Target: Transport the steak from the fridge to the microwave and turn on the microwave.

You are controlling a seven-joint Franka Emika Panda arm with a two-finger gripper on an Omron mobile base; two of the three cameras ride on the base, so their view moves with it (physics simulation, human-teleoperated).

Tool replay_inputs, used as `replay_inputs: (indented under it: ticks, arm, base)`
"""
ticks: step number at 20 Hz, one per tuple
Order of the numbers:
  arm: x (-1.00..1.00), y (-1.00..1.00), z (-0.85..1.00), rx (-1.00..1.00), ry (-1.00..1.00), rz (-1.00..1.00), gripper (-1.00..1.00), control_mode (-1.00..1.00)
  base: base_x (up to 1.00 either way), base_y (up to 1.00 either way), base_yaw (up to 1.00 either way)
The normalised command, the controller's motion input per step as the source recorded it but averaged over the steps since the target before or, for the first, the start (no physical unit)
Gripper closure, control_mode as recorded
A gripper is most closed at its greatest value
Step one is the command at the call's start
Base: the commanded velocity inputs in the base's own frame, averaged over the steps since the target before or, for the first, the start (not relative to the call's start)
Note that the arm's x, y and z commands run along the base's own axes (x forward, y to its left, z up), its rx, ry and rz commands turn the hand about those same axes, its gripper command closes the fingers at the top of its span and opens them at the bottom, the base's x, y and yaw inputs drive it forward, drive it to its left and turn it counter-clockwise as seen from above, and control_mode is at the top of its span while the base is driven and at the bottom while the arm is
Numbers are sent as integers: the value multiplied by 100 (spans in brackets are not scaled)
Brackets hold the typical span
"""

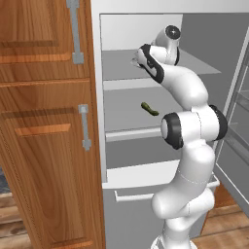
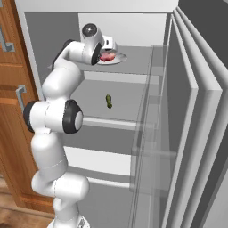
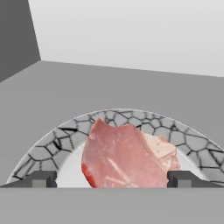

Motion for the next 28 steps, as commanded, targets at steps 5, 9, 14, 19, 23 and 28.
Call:
replay_inputs:
  ticks: [5,9,14,19,23,28]
  arm:
    - [1,-2,-10,0,0,0,-100,-100]
    - [2,-3,-11,0,1,0,-100,-100]
    - [5,-1,-12,0,1,0,-100,-100]
    - [9,0,-9,0,0,0,-100,-100]
    - [13,0,-1,0,0,0,-100,-100]
    - [17,0,0,0,0,0,-100,-100]
  base:
    - [0,0,0]
    - [0,0,0]
    - [0,0,0]
    - [0,0,0]
    - [0,0,0]
    - [0,0,0]
